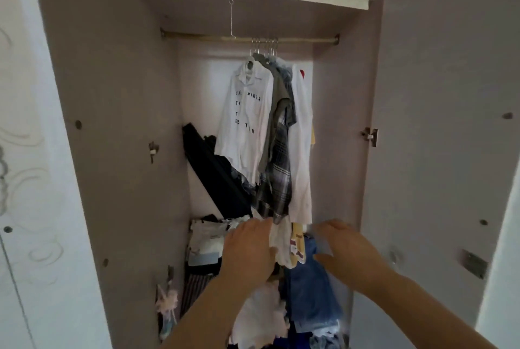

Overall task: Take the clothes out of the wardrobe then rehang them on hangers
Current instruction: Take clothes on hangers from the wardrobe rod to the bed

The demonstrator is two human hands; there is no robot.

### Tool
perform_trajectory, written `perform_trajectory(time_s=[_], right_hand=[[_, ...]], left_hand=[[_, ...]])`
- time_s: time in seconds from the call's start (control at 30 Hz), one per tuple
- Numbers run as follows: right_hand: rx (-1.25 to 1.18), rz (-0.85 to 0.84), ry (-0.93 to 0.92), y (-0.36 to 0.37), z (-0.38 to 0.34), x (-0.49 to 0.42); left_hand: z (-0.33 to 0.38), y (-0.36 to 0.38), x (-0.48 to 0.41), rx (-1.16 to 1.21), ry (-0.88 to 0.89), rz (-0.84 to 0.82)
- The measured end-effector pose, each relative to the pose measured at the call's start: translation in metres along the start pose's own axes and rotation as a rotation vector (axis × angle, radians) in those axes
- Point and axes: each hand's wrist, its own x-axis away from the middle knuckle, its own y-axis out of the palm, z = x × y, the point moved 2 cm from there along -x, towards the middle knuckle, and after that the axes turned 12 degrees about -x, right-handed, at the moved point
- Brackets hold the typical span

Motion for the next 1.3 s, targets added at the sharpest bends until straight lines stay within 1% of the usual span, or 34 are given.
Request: perform_trajectory(time_s=[0.17, 0.43, 0.53, 0.77, 0.93, 1.03, 1.17, 1.3], right_hand=[[-0.023, 0.047, -0.11, -0.003, 0.005, -0.111], [-0.032, 0.16, -0.178, -0.011, -0.003, -0.281], [0.019, 0.203, -0.223, -0.017, -0.007, -0.338], [0.086, 0.375, -0.354, -0.049, -0.019, -0.474], [0.101, 0.505, -0.414, -0.087, -0.029, -0.578], [0.118, 0.573, -0.441, -0.103, -0.034, -0.639], [0.209, 0.642, -0.441, -0.116, -0.029, -0.706], [0.356, 0.807, -0.372, -0.126, -0.006, -0.751]], left_hand=[[-0.03, 0.005, -0.104, 0.078, -0.021, 0.105], [-0.093, 0.004, -0.255, 0.098, -0.051, 0.224], [-0.113, 0.006, -0.305, 0.112, -0.06, 0.279], [-0.162, 0.007, -0.405, 0.016, -0.099, 0.458], [-0.19, -0.008, -0.476, -0.014, -0.154, 0.529], [-0.199, -0.016, -0.519, -0.018, -0.178, 0.552], [-0.205, -0.02, -0.568, 0.041, -0.208, 0.583], [-0.208, -0.014, -0.603, 0.064, -0.207, 0.596]])
